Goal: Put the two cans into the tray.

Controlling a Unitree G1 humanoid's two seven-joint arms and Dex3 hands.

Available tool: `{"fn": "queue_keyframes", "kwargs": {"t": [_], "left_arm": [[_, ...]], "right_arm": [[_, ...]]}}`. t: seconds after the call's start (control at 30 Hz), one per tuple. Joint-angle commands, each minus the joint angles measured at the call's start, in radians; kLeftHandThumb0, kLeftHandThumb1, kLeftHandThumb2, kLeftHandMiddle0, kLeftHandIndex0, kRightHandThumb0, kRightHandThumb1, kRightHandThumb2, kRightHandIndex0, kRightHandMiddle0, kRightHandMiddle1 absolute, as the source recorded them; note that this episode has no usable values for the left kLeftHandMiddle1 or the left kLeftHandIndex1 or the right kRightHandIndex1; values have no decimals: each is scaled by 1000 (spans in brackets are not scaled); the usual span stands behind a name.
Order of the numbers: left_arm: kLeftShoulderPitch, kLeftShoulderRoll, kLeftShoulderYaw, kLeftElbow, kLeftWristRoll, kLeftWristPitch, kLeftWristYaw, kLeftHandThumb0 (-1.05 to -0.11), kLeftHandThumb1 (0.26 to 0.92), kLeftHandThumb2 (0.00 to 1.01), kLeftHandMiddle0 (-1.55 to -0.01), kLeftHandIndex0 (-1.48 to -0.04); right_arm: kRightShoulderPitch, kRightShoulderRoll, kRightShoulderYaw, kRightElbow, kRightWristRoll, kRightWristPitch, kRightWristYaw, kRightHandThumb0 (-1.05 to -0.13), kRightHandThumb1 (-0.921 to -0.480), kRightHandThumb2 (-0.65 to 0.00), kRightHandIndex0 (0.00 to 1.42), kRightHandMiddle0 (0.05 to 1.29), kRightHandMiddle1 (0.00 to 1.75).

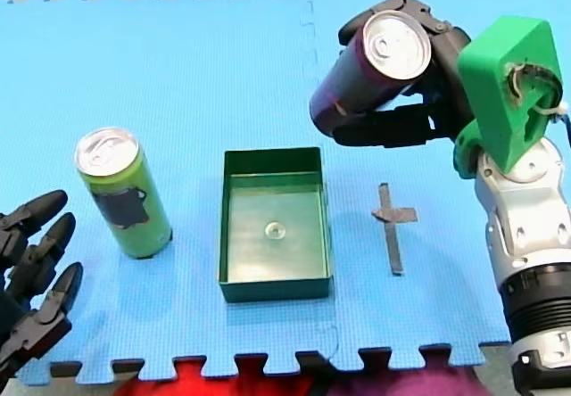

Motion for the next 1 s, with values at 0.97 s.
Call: {"fn": "queue_keyframes", "kwargs": {"t": [0.97], "left_arm": [[2,-20,15,-16,-12,-29,27,-1048,921,475,-276,-98]], "right_arm": [[-19,126,146,107,-124,42,-82,-136,-789,-11,918,540,1746]]}}
